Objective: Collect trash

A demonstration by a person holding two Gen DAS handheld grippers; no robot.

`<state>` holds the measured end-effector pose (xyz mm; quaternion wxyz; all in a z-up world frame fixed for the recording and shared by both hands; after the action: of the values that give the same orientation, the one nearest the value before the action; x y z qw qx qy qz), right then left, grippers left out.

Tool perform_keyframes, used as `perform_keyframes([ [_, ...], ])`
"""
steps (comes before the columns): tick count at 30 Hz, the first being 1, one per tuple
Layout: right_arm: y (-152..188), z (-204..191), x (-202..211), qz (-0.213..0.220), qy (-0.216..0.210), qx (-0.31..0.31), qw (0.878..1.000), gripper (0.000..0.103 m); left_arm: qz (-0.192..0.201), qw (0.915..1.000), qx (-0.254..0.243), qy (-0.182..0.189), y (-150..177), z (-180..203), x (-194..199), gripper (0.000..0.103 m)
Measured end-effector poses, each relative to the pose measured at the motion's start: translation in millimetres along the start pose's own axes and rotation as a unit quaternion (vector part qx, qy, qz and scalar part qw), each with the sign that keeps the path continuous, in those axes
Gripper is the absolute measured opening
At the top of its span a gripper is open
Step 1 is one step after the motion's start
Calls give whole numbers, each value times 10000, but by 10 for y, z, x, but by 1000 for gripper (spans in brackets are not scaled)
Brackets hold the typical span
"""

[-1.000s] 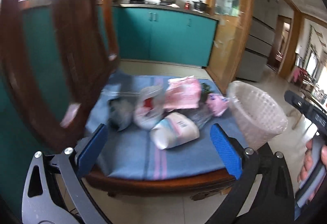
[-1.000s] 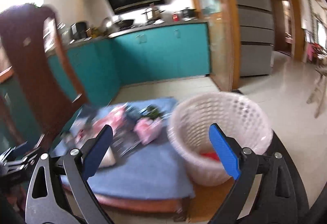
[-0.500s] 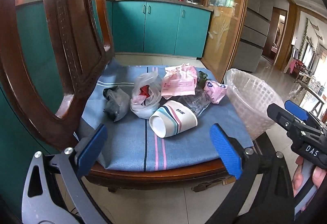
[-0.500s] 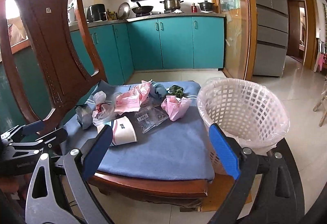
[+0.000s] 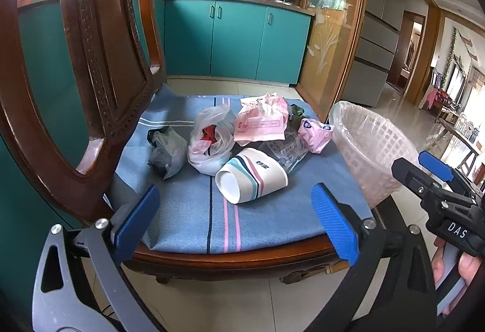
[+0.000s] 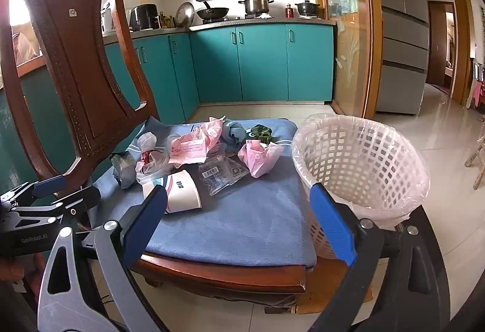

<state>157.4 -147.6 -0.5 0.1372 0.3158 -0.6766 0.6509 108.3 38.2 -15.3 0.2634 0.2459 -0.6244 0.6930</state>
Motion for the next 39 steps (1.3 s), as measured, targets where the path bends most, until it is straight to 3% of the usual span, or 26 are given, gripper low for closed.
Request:
perform_keyframes([
  [28,-5,-23,-1,-1,-13,37,10000,93,-134,9999,-42,-33,50,13,-129,99],
  [39,-11,-27,-21,-23,-38,50,10000,93,-473,9988,105,-17,150,62,-420,99],
])
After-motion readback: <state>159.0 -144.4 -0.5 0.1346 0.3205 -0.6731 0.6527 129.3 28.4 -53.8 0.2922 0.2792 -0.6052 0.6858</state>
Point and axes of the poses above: each gripper's, at about its wrist camera, not at the fingertips, and x roughly against the way its jaws point, z to its right, y to its underside, the point moved 4 cm from there along -x, roughly the way its jaws point, and after that the axes turned 5 degrees about -z, right-handed, at the moved point
